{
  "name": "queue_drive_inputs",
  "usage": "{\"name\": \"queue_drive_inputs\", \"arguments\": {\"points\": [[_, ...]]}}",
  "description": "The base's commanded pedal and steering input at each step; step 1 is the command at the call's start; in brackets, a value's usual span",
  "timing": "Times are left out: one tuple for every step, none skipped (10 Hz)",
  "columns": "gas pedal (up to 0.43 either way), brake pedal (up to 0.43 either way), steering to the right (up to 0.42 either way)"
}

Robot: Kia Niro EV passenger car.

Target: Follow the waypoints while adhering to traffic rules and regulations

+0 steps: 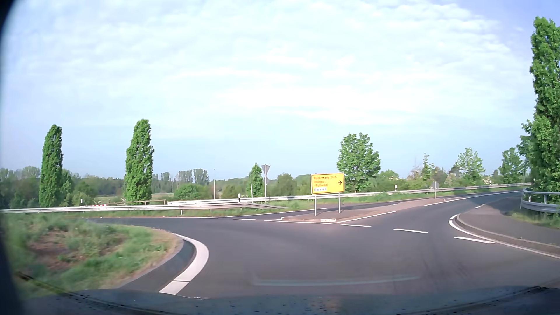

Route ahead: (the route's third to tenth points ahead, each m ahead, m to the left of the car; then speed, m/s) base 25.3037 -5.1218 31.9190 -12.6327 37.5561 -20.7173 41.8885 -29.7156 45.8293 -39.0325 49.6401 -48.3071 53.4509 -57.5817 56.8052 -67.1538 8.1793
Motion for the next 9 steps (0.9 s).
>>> {"name": "queue_drive_inputs", "arguments": {"points": [[0.189,0.0,0.131],[0.189,0.0,0.132],[0.189,0.0,0.132],[0.189,0.0,0.133],[0.189,0.0,0.134],[0.189,0.0,0.137],[0.189,0.0,0.139],[0.189,0.0,0.139],[0.189,0.0,0.14]]}}
